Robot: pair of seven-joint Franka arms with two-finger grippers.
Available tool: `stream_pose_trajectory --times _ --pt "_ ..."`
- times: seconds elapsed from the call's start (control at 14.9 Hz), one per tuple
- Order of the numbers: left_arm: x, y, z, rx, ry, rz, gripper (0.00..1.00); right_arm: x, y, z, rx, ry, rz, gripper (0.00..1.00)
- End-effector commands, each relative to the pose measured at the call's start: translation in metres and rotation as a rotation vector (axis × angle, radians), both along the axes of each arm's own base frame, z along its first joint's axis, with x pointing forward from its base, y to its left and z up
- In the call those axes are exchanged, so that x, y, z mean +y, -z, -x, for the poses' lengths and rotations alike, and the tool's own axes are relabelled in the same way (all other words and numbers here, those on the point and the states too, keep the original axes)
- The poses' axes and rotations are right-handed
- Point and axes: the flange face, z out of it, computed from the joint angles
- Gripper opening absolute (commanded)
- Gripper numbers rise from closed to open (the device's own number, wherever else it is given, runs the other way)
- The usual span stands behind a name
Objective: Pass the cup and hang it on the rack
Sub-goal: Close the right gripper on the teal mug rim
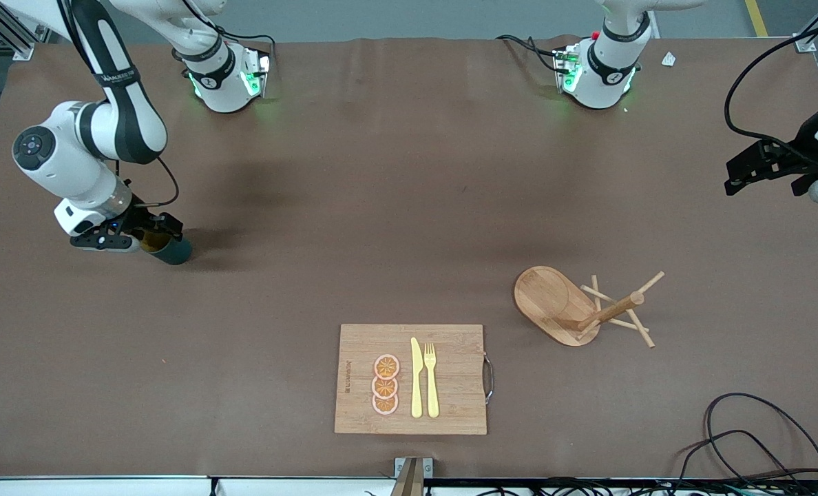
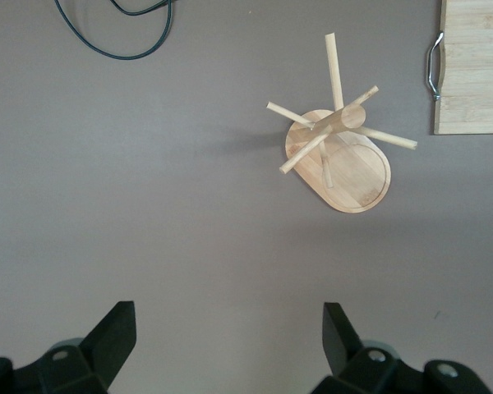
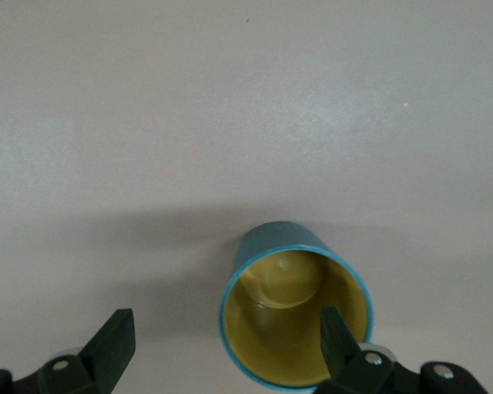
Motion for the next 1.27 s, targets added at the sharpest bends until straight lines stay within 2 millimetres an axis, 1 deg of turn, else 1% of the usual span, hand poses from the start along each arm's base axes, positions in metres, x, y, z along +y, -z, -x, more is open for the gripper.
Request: stream_pose_trajectory --times 0.0,0.13,0.27,0.4,0.47,0.67,0.8,0.87,0.94,1.01,1.07,1.14,1.21 --pt "0.000 -0.004 -0.002 0.005 -0.011 -0.005 1.00 0.013 0.008 0.004 -0.008 0.024 -0.010 0.99" --pt "0.001 -0.003 -0.003 0.008 -0.013 -0.005 1.00 0.011 0.022 0.003 -0.021 0.029 -0.005 0.99" --pt "0.002 -0.003 -0.003 0.008 -0.015 -0.005 1.00 0.008 0.031 0.004 -0.018 0.034 -0.003 0.98" --pt "0.002 -0.003 -0.003 0.008 -0.015 -0.005 1.00 0.006 0.034 0.004 -0.018 0.039 -0.002 0.97" --pt "0.002 -0.003 -0.003 0.008 -0.015 -0.005 1.00 0.006 0.036 0.005 -0.015 0.039 -0.002 0.95" --pt "0.002 -0.003 -0.003 0.008 -0.015 -0.005 1.00 0.006 0.037 0.005 -0.012 0.039 -0.002 0.77" --pt "0.002 -0.003 -0.003 0.008 -0.016 -0.005 1.00 0.005 0.038 0.006 -0.010 0.040 -0.002 0.59" --pt "0.002 -0.003 -0.003 0.008 -0.015 -0.005 1.00 0.005 0.039 0.007 -0.009 0.040 -0.002 0.47" --pt "0.002 -0.002 -0.004 0.010 -0.015 -0.005 1.00 0.003 0.039 0.007 -0.007 0.045 -0.002 0.42" --pt "0.002 -0.003 -0.003 0.008 -0.015 -0.005 1.00 0.000 0.040 0.007 -0.004 0.052 -0.002 0.33" --pt "0.002 -0.002 -0.004 0.010 -0.015 -0.005 1.00 -0.001 0.041 0.007 -0.003 0.052 -0.002 0.27" --pt "0.003 -0.002 -0.004 0.010 -0.016 -0.005 1.00 -0.001 0.045 0.008 0.005 0.053 -0.001 0.18" --pt "0.002 -0.002 -0.004 0.010 -0.015 -0.005 1.00 -0.001 0.045 0.007 0.000 0.053 -0.001 0.09"
